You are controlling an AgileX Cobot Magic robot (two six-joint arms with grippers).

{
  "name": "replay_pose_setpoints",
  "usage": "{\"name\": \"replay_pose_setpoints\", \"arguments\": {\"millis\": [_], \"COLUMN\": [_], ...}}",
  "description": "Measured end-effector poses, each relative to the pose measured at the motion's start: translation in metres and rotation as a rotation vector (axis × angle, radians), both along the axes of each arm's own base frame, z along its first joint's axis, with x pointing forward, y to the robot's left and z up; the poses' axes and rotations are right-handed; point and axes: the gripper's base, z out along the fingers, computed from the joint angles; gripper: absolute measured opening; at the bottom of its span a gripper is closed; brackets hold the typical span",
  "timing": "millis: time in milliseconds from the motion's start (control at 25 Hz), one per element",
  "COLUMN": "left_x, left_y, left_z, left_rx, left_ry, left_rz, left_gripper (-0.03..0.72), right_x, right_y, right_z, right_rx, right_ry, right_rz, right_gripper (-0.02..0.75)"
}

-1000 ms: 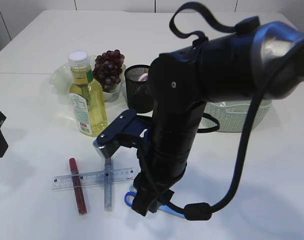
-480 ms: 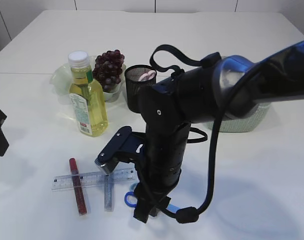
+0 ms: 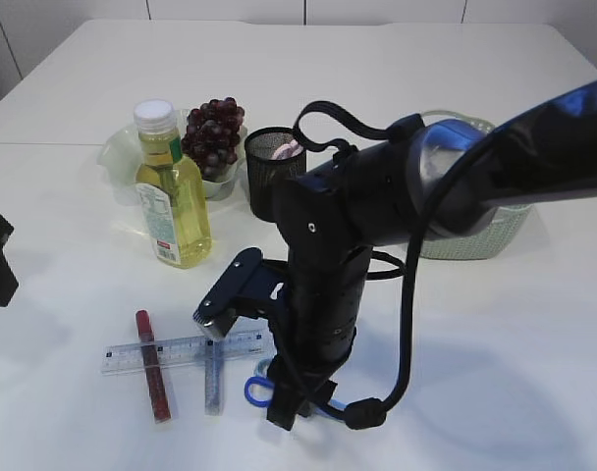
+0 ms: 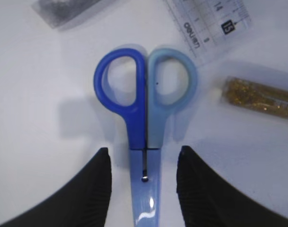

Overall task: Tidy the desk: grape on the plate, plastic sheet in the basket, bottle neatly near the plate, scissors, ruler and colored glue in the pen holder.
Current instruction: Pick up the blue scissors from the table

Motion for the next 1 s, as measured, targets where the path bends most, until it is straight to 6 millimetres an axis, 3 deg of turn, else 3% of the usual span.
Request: {"name": "replay_pose_setpoints", "arguments": {"millis": [680, 1000], "left_x": [0.001, 0.001], "left_y": [0.000, 0.000], "left_z": [0.000, 0.000], "left_rx": [-0.001, -0.002], "left_ry": [-0.006, -0.008], "left_rz": [0.001, 0.001], "left_gripper": [0.415, 0.415], "right_x": [0.003, 0.003], "right_y": [0.002, 0.002], "right_z": [-0.015, -0.015], "right_rx": [-0.005, -0.005], "right_ry": [0.019, 0.019], "right_rz": [-0.013, -0.013], "right_gripper": [0.360, 0.204]}}
